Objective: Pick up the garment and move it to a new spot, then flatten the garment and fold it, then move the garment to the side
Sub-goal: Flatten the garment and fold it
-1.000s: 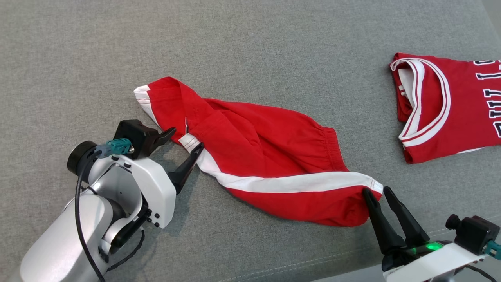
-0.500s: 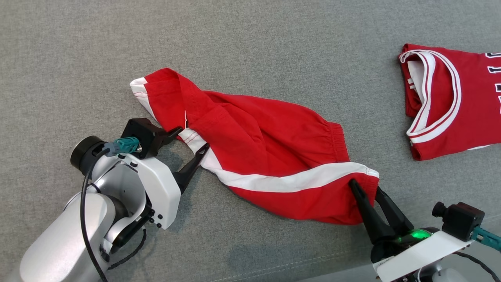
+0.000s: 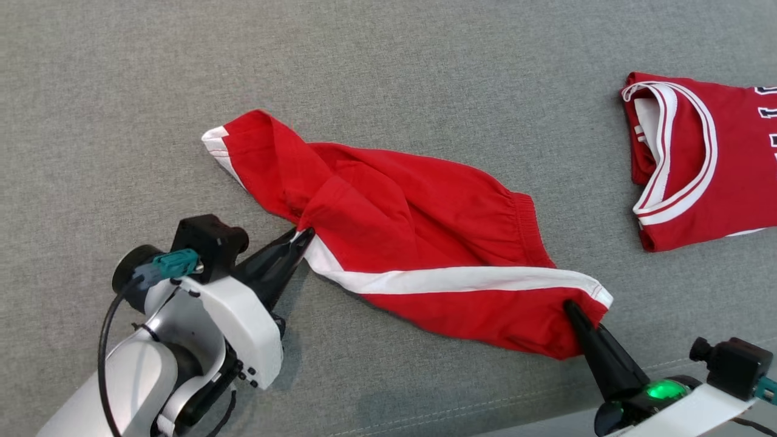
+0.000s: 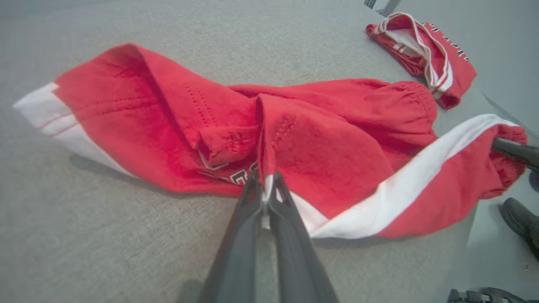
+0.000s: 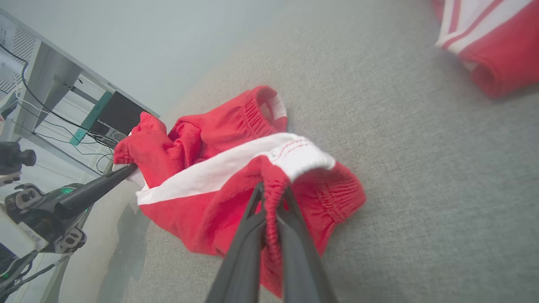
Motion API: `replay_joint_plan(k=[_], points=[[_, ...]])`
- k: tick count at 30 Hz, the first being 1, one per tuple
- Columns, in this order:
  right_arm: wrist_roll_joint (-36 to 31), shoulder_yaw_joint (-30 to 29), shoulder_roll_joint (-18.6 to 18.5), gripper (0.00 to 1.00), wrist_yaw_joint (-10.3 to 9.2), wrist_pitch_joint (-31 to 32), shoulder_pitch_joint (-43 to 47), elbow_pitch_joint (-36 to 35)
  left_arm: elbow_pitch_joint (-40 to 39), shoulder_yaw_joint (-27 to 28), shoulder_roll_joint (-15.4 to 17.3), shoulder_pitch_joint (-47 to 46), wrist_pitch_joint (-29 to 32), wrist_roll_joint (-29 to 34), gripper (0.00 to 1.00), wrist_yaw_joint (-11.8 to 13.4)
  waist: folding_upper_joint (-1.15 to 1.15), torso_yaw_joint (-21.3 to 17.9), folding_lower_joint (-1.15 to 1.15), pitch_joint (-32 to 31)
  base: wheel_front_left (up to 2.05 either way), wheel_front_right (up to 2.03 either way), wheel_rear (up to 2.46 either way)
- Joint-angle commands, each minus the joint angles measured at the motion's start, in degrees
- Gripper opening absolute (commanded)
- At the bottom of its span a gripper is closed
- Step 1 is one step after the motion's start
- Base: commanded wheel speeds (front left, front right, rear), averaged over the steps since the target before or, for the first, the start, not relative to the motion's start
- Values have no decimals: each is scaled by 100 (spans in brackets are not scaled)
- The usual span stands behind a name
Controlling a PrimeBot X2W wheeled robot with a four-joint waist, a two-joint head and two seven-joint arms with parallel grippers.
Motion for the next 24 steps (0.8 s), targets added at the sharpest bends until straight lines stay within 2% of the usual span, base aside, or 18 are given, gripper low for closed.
replay_joint_plan(k=[1,2,3,5,7,8,10,11,13,15,17,20,22,24], points=[[92,72,-200,0,26,-95,130,-235,-261,306,164,2,-74,-107,0,65,0,38,0,-6,0,0,0],[178,-52,-375,0,26,-54,102,-334,-431,446,122,104,-141,-326,0,101,0,108,0,-24,0,0,0],[178,-52,-375,0,26,-54,102,-334,-431,446,122,104,-141,-326,0,101,0,108,0,-24,0,0,0],[422,-205,-568,0,26,211,-472,-443,-503,761,79,-110,-126,-816,0,-33,0,201,0,-78,0,0,0],[425,-191,-721,0,26,663,-1346,-280,-245,1005,82,-655,147,-1253,0,-203,0,271,0,-151,0,0,0],[425,-191,-721,0,26,663,-1346,-280,-245,1005,82,-655,147,-1253,0,-203,0,271,0,-151,0,0,0],[528,-7,-704,0,26,1241,-2618,20,354,1310,29,-1510,613,-1849,0,-320,0,269,0,-224,0,0,0],[453,105,-660,0,26,1439,-3387,250,805,1523,-9,-2054,818,-2110,0,-274,0,257,0,-270,0,0,0],[461,231,-316,0,26,1600,-4843,926,1789,1877,23,-3218,994,-2290,0,-196,0,173,0,-376,0,0,0],[145,336,24,0,26,1315,-6119,1673,2614,2069,146,-4257,744,-2051,0,-209,0,58,0,-490,0,0,0],[-109,380,229,0,26,923,-6969,2342,3111,2010,169,-5065,513,-1778,0,-382,0,69,0,-539,0,0,0],[-196,775,232,0,26,712,-7440,2703,3428,1852,58,-5671,237,-1559,0,-640,0,229,0,-538,0,0,0],[-191,1269,76,0,26,709,-7240,2573,3365,1773,-14,-5518,14,-1517,0,-744,0,360,0,-524,0,0,0],[-9,1632,-166,0,26,666,-6757,2336,3157,1797,-112,-4963,-264,-1597,0,-773,0,522,0,-447,0,0,0]])
